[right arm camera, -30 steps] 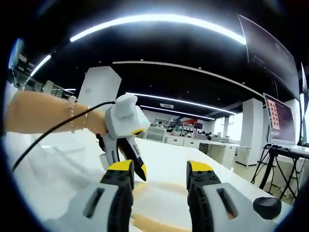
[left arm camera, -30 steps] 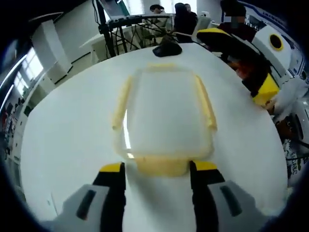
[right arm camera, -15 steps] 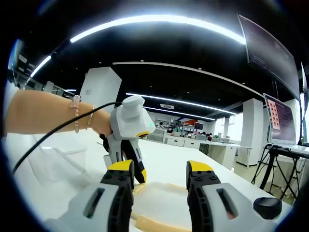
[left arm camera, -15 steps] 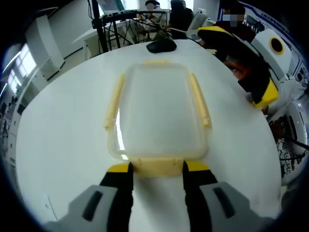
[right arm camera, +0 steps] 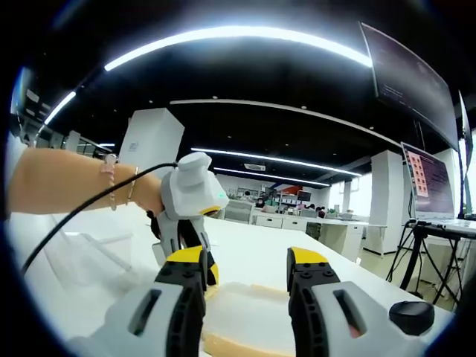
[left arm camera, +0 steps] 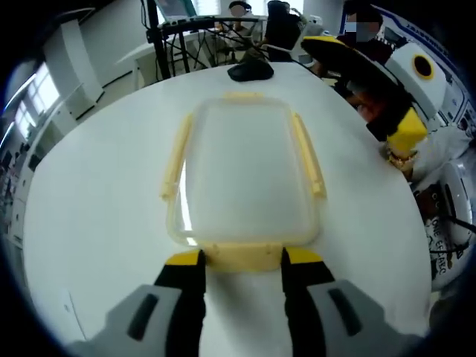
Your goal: Snap each plastic latch of the storage box into its locked position after aligning the lid with the box until every specified latch is closed and the lid sits flush.
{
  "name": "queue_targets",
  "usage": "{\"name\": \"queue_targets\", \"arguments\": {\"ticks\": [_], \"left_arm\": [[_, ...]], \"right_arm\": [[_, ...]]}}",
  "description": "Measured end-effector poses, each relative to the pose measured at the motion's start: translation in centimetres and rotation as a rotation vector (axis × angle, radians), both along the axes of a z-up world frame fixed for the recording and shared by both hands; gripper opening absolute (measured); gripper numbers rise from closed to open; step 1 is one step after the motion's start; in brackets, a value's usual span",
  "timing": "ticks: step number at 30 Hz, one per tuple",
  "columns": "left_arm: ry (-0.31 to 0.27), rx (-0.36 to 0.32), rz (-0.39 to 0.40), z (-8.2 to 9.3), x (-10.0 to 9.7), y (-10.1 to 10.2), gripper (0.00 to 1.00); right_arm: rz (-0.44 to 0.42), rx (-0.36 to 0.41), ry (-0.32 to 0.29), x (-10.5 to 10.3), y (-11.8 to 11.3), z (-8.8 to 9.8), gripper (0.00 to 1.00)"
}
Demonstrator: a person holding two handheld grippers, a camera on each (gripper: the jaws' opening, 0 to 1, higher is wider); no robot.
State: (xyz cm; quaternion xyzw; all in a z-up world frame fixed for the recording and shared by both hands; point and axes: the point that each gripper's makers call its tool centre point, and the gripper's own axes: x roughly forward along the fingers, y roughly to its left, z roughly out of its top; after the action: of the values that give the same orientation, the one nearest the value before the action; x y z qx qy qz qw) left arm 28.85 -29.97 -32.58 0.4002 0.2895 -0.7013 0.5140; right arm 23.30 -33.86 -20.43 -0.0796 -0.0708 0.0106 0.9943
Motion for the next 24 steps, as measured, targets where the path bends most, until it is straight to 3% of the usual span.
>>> {"name": "queue_targets", "arguments": {"ticks": [4,8,15,18,22,24], "left_arm": [[-0.002,0.004,0.009,0.0,-0.2,0.2,0.40],[-0.008,0.014,0.025,0.1,-0.3,0.1,0.40],[-0.012,0.023,0.033,0.2,-0.7,0.3,0.40],[-0.011,0.023,0.033,0.2,-0.8,0.4,0.40],[-0.009,0.022,0.029,0.1,-0.9,0.6,0.40],[-0.010,0.025,0.027,0.1,-0.9,0.7,0.40]], "right_arm": [[-0.013,0.015,-0.003,-0.1,-0.6,0.2,0.43],[-0.060,-0.065,-0.009,-0.3,-0.8,0.7,0.43],[0.009,-0.034,0.000,-0.7,-1.2,2.4,0.43],[0.013,-0.092,0.042,-1.1,-1.8,2.8,0.43],[0.034,-0.114,0.061,-1.1,-3.2,3.5,0.43],[0.038,-0.158,0.107,-1.0,-4.1,3.4,0.43]]}}
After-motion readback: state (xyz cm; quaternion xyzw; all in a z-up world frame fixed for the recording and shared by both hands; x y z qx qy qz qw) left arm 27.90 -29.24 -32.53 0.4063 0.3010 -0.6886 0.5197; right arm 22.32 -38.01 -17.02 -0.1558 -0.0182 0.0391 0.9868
